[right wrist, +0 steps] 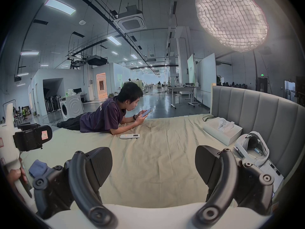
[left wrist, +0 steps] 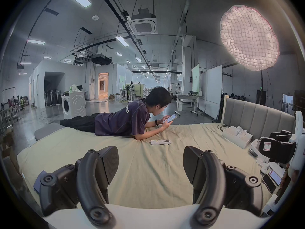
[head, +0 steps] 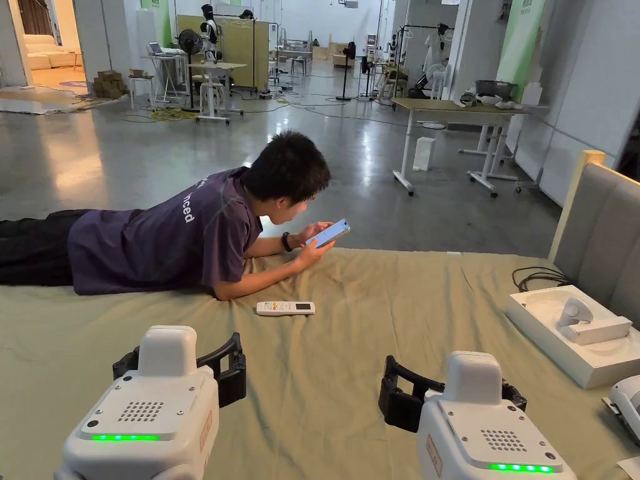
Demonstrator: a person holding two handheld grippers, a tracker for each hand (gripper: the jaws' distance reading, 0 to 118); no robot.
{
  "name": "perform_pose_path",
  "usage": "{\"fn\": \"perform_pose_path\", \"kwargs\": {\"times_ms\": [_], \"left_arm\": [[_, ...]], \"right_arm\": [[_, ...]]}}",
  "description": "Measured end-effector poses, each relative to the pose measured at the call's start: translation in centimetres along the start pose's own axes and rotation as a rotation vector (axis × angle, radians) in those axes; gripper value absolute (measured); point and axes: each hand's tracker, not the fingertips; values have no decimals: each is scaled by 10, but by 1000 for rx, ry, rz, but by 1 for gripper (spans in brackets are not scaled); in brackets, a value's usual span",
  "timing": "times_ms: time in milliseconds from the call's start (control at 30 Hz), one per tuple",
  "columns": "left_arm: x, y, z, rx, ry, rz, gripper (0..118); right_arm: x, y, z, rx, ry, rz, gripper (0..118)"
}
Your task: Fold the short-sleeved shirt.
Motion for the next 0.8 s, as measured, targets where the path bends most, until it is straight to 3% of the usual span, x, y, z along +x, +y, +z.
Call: {"fn": "perform_pose_path", "kwargs": {"times_ms": [133, 233, 500, 633, 800], "left_arm": [[-7, 1, 3, 8, -43, 36, 89], [-10, 2, 4, 6, -68, 63, 89], [-18, 2, 5, 26, -70, 134, 89], [-20, 2, 3, 31, -62, 156, 90], [-16, 3, -1, 11, -17, 107, 90]], "right_arm": [[2, 3, 3, 28, -27, -65, 110], [0, 8, 0, 3, -97, -48, 110], [3, 18, 2, 3, -89, -73, 110], [7, 22, 2, -9, -2, -166, 113], [7, 26, -4, -73, -33, -207, 114]]}}
